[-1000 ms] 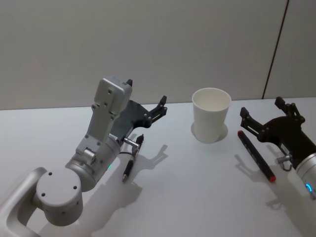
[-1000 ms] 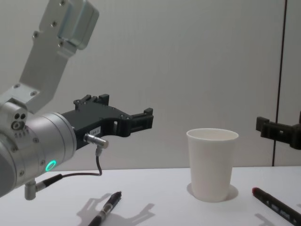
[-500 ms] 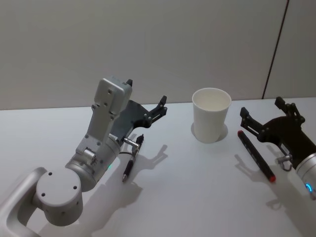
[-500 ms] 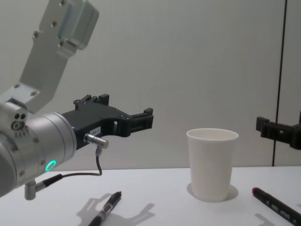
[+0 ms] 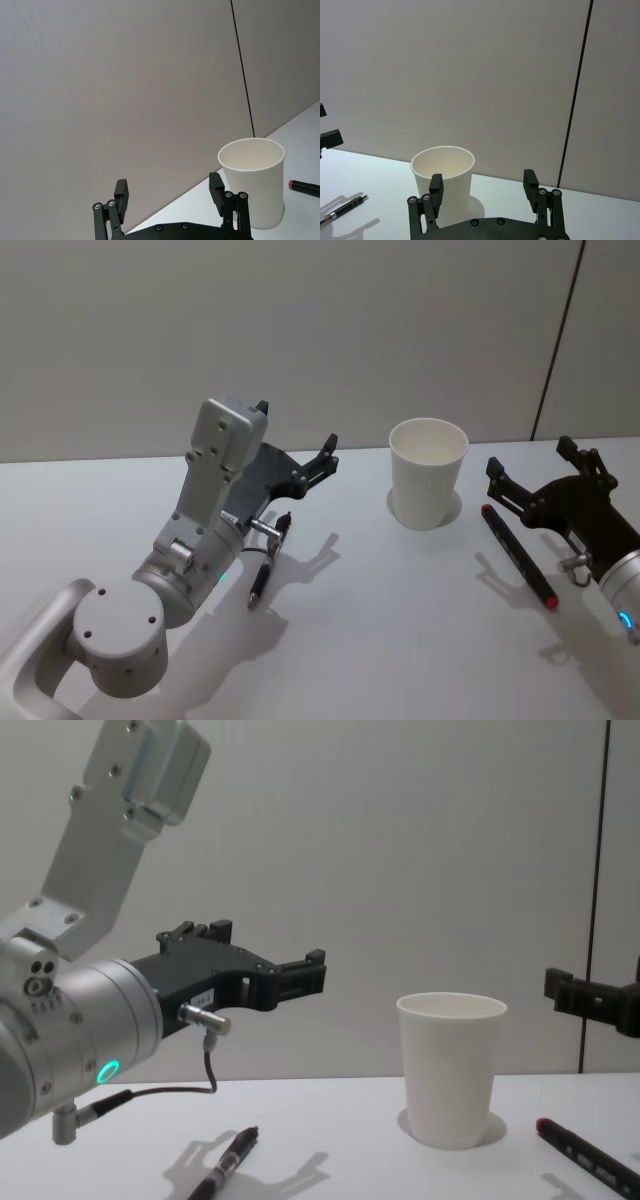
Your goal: Place the pen into the pen holder.
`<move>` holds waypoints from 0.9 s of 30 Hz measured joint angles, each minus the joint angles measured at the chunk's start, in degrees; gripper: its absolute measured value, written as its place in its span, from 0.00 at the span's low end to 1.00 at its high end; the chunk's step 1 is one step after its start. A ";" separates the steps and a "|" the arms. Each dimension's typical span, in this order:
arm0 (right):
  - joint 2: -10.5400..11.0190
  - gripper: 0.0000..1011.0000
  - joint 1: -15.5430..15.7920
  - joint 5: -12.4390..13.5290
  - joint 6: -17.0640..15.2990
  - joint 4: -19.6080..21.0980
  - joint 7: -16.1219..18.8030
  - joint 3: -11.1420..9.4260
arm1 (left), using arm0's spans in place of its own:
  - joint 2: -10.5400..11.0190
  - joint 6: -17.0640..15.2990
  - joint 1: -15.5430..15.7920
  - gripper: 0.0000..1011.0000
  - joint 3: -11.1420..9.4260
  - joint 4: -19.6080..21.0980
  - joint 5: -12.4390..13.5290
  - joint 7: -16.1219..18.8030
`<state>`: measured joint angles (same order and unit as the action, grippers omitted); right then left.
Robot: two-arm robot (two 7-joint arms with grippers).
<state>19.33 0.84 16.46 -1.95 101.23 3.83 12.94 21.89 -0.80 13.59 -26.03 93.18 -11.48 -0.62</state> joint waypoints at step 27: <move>1.59 0.99 2.11 1.49 -1.65 1.12 -0.91 -1.14 | 0.00 0.00 0.00 0.99 0.00 0.00 0.00 0.00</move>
<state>20.92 2.95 17.95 -3.60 102.34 2.92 11.80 21.89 -0.80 13.59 -26.02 93.18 -11.48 -0.62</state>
